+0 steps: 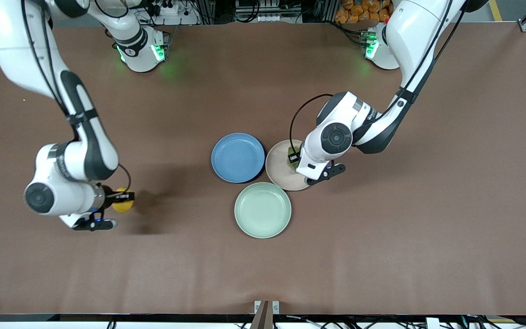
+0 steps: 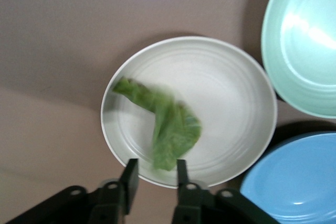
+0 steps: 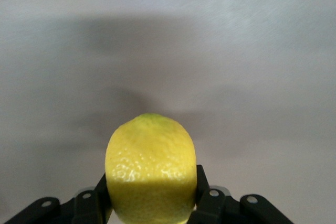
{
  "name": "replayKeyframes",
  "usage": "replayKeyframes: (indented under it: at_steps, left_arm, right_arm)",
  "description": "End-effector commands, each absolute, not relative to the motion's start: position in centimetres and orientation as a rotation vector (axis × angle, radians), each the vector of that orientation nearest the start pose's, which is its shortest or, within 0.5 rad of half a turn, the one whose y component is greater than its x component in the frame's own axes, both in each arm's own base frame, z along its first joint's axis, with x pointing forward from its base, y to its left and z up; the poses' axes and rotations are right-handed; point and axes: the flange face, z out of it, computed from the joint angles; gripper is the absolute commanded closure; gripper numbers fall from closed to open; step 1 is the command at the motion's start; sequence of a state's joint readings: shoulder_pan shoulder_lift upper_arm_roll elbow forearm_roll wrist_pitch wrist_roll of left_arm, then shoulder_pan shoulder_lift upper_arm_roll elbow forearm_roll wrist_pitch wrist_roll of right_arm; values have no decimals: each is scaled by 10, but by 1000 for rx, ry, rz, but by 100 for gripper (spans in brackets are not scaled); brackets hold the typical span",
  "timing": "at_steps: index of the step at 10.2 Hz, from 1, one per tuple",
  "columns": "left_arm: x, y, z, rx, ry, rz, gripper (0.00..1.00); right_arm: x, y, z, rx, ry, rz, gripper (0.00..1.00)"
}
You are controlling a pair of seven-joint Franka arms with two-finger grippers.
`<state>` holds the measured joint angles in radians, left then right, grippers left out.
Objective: Place lemon and lettuce in plates
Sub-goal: 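Carry the lettuce onto the pink plate while the right gripper grasps the lemon, then release the lettuce and raise the left gripper while the right gripper carries the lemon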
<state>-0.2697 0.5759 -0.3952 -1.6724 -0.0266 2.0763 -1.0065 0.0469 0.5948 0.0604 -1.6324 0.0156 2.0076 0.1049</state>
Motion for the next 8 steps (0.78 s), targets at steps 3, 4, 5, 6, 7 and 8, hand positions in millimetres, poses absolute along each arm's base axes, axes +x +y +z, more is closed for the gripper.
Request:
replayKeyframes:
  at_steps: [3, 4, 5, 6, 7, 8]
  left_arm:
    - [574, -313, 439, -3085, -782, 281, 0]
    - [580, -300, 464, -3074, -775, 295, 0]
    - [577, -293, 488, -3065, -748, 249, 0]
    - [572, -286, 512, -3039, -692, 110, 0]
    - [567, -277, 525, -3018, -585, 51, 0]
    - [569, -258, 539, -3019, -528, 34, 0]
  right_arm:
    - [604, 201, 291, -3150, 294, 338, 100]
    - [597, 223, 285, -3141, 368, 353, 100]
    - [588, 246, 283, -3078, 421, 396, 100]
    - [584, 256, 283, -3032, 448, 433, 100]
    - [577, 273, 283, -3014, 466, 448, 100]
    - [566, 296, 282, -3019, 488, 449, 100]
